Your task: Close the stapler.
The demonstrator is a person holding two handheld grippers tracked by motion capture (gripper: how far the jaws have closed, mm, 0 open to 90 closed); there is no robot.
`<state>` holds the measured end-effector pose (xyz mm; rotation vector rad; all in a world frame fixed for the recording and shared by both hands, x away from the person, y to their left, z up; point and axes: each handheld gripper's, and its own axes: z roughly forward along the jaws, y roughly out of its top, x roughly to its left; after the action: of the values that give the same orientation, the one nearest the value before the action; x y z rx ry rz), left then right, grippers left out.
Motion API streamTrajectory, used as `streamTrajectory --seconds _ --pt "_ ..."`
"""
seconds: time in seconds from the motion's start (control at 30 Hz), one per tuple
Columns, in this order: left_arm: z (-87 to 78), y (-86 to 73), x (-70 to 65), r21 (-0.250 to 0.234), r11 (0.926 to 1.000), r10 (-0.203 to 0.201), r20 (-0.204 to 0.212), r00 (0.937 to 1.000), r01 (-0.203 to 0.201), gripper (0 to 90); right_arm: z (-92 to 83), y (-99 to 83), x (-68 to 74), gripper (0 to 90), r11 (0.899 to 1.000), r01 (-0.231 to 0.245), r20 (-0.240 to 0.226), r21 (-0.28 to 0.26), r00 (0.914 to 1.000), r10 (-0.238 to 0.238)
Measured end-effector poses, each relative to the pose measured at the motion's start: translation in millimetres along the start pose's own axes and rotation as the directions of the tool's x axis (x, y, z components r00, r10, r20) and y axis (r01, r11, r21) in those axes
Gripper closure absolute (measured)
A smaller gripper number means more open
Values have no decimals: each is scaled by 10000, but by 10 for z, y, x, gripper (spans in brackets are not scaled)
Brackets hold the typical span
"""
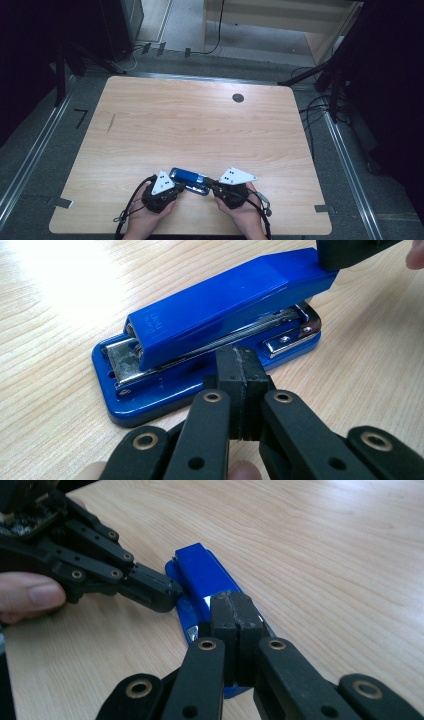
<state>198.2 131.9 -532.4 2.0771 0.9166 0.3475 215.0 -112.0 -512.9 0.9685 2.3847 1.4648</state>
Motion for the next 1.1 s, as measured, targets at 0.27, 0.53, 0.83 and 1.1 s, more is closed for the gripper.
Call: streamTrajectory --seconds 0.27,0.53,0.83,1.1 --pt "-6 0 14 -59 9999 -110 38 9999 110 900 5 -36 127 900 9993 347 12 123 9994 -347" --pt "-110 -44 47 -598 9974 -403 -60 9992 398 900 -36 -98 145 900 9998 178 326 -71 9993 -175" --pt "-380 -138 203 -1240 9886 -942 -700 9931 851 826 -42 -208 182 900 9994 -210 694 -285 9973 229" --pt "-559 -282 497 -1906 9692 -1849 -1465 9718 1556 464 -34 -263 275 900 9983 -260 1163 -514 9927 319"
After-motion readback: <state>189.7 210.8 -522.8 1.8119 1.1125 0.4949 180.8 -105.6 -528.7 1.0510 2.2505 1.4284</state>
